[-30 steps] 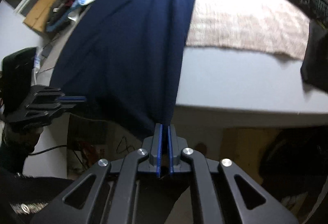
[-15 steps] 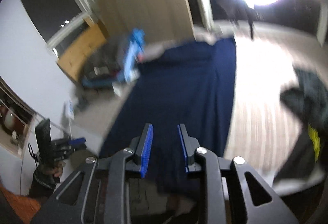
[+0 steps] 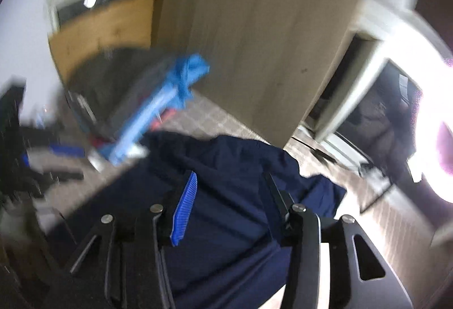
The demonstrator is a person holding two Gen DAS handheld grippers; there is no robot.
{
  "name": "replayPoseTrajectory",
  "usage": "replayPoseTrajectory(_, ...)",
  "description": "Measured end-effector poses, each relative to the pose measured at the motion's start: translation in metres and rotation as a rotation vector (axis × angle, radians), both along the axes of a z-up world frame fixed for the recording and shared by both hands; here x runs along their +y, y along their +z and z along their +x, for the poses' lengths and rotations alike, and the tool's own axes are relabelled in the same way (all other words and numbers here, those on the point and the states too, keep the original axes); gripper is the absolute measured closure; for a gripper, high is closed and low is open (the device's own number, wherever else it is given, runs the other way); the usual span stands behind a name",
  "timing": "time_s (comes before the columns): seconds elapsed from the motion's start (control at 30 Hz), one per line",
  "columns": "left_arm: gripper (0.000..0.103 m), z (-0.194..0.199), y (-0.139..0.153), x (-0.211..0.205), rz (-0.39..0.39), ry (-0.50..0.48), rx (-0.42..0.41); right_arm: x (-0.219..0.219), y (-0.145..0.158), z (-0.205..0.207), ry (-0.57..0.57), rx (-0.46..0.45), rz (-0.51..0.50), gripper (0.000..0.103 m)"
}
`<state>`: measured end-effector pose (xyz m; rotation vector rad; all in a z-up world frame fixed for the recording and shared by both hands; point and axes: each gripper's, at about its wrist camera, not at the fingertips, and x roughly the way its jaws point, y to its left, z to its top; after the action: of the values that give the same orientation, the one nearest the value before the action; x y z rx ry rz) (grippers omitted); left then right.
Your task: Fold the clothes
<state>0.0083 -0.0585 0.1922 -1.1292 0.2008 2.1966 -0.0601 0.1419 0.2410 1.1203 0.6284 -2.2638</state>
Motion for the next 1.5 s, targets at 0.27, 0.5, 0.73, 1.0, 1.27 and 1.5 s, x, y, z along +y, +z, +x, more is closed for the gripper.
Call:
replayPoseTrajectory(0.27, 0.050, -0.107, -0.021, 0.075, -0.069, -0.054, -0.103, 0.045, -0.081, -0.130, -0.099, -0.167, 0.015, 0.058)
replayPoseTrajectory(0.5, 0.050, -0.180, -0.085, 0.145, -0.235, -0.130, -0.165, 0.091, -0.138, -0.191, -0.169, -0.273, -0.068, 0.047)
replayPoseTrajectory(0.73, 0.053, -0.205, -0.128, 0.163, -0.305, -0.182, -0.211, 0.080, -0.180, -0.230, -0.153, -0.368, -0.083, 0.046)
replayPoseTrajectory(1.0, 0.094, -0.194, -0.114, 0.162, -0.308, -0.183, -0.040, 0.068, -0.176, -0.223, -0.130, -0.247, -0.069, 0.097)
replayPoseTrajectory(1.27, 0.093, -0.198, -0.114, 0.162, -0.406, -0.137, 0.103, 0.054, -0.138, -0.212, -0.152, 0.034, -0.041, 0.097)
replayPoseTrajectory(1.5, 0.084, -0.197, -0.096, 0.144, -0.391, -0.095, 0.052, 0.055, -0.149, -0.216, -0.207, -0.002, 0.016, 0.064)
